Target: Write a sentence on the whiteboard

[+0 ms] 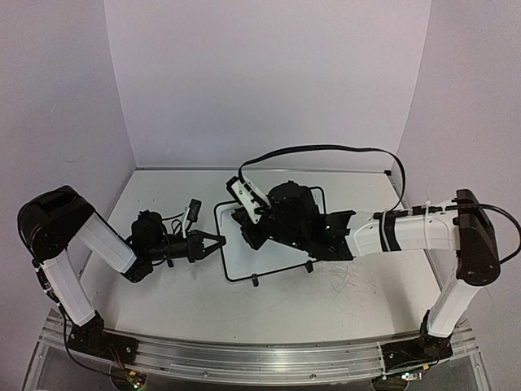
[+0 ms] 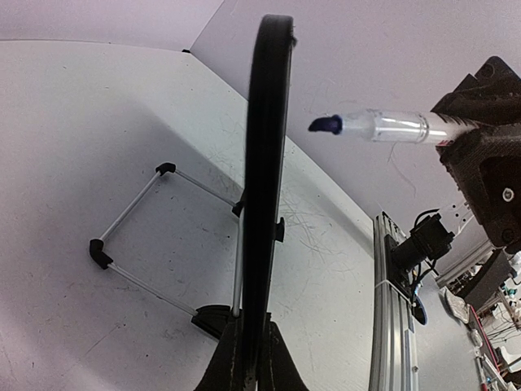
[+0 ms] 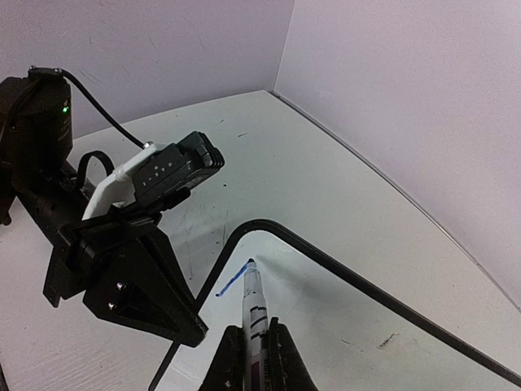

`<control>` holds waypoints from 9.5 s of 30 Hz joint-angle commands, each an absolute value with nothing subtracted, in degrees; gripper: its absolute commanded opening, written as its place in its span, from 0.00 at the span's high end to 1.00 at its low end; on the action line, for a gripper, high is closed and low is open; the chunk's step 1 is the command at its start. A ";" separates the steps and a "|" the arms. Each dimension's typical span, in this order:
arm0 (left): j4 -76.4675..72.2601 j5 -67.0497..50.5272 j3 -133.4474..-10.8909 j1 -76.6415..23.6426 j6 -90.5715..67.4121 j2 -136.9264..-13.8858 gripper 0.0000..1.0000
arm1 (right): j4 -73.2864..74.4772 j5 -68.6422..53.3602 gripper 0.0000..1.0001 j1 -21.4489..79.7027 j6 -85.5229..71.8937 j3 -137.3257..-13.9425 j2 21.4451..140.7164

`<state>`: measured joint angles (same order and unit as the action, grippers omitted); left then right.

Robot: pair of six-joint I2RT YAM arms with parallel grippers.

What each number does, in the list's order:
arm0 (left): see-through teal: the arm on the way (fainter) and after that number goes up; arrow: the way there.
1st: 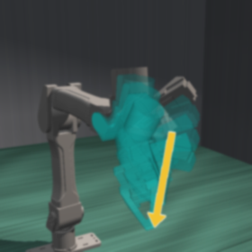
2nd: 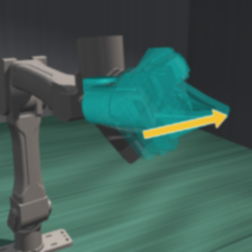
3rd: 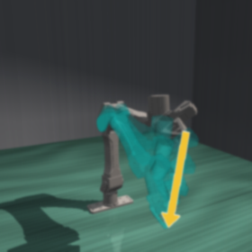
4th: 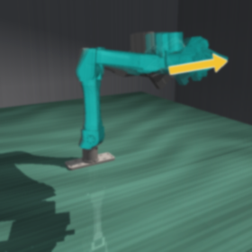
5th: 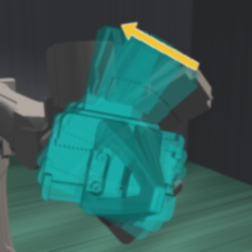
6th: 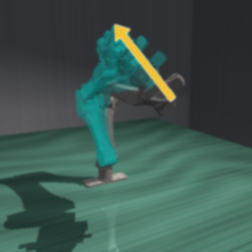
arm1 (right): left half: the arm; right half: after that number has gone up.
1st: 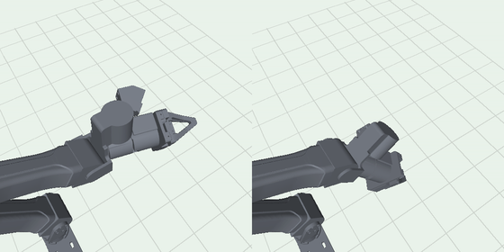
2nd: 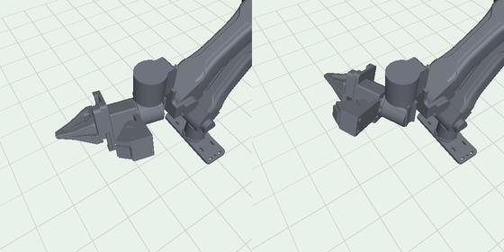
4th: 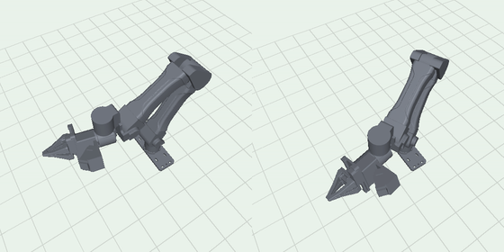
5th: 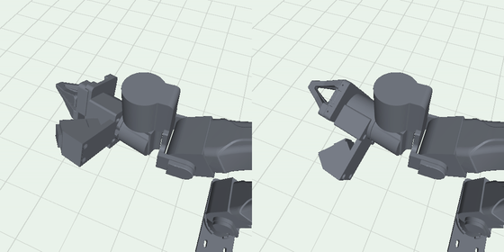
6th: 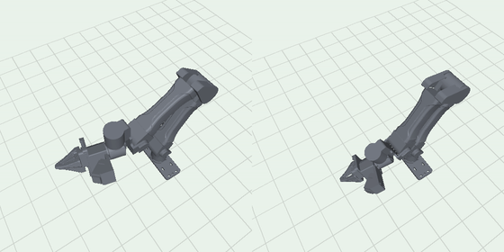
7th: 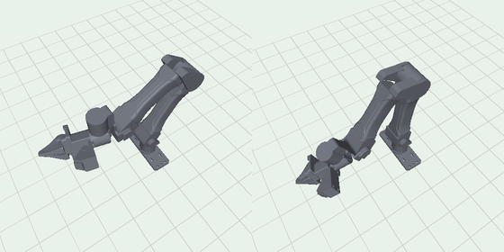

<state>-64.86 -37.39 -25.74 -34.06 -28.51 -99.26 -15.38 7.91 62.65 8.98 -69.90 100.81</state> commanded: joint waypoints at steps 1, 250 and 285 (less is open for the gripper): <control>-62.77 -36.83 -25.32 -33.66 -29.27 -97.99 1.00 | -16.79 7.76 1.00 62.39 9.04 -72.55 101.95; -58.81 -35.60 -25.49 -34.30 -27.71 -96.59 1.00 | -19.60 7.15 1.00 59.00 2.60 -64.93 98.70; -58.57 -35.33 -25.05 -34.28 -27.60 -96.23 1.00 | -17.86 4.21 1.00 59.62 0.99 -64.10 100.04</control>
